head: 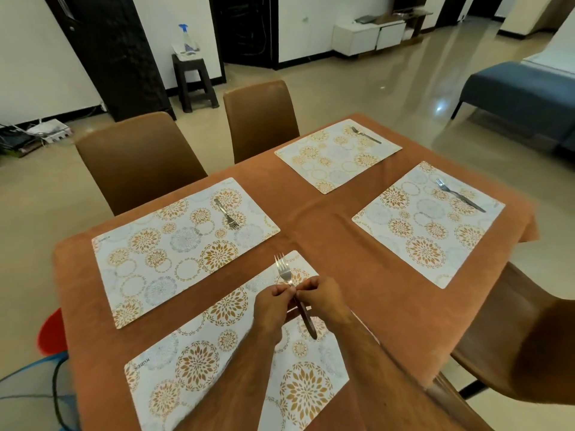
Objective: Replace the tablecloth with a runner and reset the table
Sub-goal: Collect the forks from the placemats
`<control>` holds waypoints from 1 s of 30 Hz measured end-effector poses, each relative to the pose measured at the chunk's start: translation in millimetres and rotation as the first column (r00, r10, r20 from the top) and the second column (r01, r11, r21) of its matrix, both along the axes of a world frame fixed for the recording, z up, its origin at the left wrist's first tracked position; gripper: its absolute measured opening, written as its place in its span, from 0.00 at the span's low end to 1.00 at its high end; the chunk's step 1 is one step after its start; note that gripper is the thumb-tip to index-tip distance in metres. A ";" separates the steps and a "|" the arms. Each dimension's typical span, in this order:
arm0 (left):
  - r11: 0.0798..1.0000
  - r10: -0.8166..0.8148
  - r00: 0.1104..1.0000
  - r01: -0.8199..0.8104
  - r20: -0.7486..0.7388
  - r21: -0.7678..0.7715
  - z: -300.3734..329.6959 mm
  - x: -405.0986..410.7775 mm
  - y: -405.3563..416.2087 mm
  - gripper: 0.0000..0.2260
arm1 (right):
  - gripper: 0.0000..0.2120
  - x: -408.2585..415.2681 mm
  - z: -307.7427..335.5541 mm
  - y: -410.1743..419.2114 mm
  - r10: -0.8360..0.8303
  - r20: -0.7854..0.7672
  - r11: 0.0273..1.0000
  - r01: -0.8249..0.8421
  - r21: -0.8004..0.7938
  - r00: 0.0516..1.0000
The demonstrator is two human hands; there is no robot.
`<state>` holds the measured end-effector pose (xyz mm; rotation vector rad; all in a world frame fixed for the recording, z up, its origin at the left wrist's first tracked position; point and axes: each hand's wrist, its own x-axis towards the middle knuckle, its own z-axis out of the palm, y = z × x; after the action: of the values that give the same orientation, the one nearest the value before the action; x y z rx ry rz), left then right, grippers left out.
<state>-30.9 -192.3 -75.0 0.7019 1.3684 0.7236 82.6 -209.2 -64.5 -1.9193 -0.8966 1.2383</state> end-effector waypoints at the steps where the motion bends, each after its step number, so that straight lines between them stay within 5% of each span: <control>1: 1.000 -0.007 1.000 0.007 0.007 0.004 2.6 1.6 -0.5 0.04 | 0.04 1.9 3.8 -0.8 -0.002 -0.009 1.000 0.002 0.003 1.000; 11: 0.993 -0.112 0.994 0.113 -0.014 0.043 25.9 21.6 -5.7 0.05 | 0.02 20.5 31.7 -15.1 -0.028 -0.001 1.000 0.028 0.013 1.000; 30: 0.975 -0.148 0.981 0.165 -0.124 0.147 32.2 -31.0 25.4 0.07 | 0.02 -22.3 12.2 20.1 0.062 -0.217 0.994 -0.041 0.100 0.974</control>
<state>-61.9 -166.9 -42.8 0.9769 1.3498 0.6786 60.3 -189.1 -52.3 -1.6563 -0.8764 1.3821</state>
